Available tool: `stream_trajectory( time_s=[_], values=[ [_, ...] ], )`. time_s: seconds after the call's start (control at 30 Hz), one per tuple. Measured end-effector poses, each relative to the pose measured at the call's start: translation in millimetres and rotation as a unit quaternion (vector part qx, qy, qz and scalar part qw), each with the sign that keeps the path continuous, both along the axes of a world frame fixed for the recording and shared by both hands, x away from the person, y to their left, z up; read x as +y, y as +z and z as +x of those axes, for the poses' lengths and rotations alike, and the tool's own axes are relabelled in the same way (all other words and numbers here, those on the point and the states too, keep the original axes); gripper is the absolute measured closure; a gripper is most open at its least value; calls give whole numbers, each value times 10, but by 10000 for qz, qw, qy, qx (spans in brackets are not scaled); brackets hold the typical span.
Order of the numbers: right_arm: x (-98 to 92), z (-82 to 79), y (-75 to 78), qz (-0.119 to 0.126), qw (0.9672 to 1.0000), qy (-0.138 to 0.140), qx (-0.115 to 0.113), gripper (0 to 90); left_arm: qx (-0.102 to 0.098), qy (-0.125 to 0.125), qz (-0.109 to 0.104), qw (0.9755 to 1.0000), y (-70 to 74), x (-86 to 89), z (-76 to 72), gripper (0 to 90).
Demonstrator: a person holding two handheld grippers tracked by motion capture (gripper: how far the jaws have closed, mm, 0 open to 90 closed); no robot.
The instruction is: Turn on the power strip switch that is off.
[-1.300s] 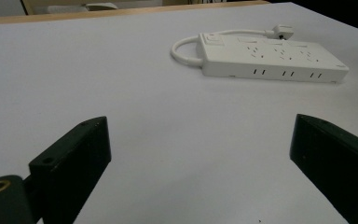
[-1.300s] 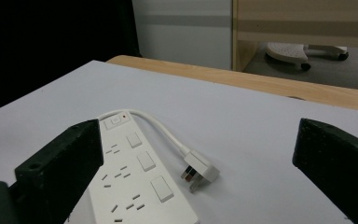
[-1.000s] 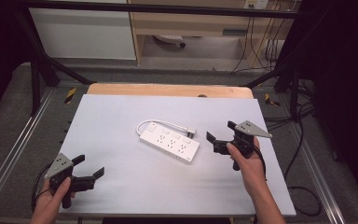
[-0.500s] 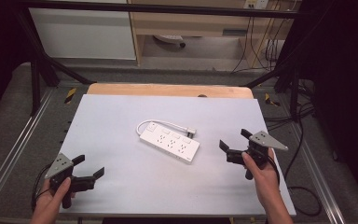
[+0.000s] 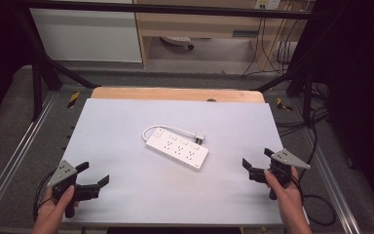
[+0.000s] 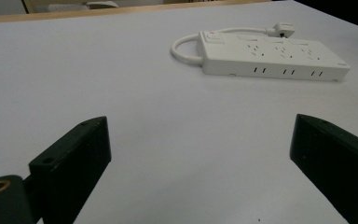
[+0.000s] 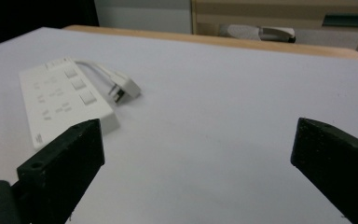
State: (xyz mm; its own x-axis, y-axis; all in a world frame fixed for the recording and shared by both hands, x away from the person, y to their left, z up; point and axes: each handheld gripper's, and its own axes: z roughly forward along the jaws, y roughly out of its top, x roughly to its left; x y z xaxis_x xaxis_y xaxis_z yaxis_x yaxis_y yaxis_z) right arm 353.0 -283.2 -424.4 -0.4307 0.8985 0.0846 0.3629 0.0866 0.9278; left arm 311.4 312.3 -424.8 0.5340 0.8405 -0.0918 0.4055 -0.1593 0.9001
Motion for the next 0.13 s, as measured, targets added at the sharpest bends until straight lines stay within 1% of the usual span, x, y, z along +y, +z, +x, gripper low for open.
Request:
stream_trajectory(
  time_s=[0.1,0.13],
  values=[
    [-19,-19,-135,-13,9998,-16,206,30,-11,-3,13,10000,2,-4,-3,54],
    [-17,-19,-174,-90,9995,2,292,29,-26,4,39,10000,6,-4,-6,54]
  ],
)
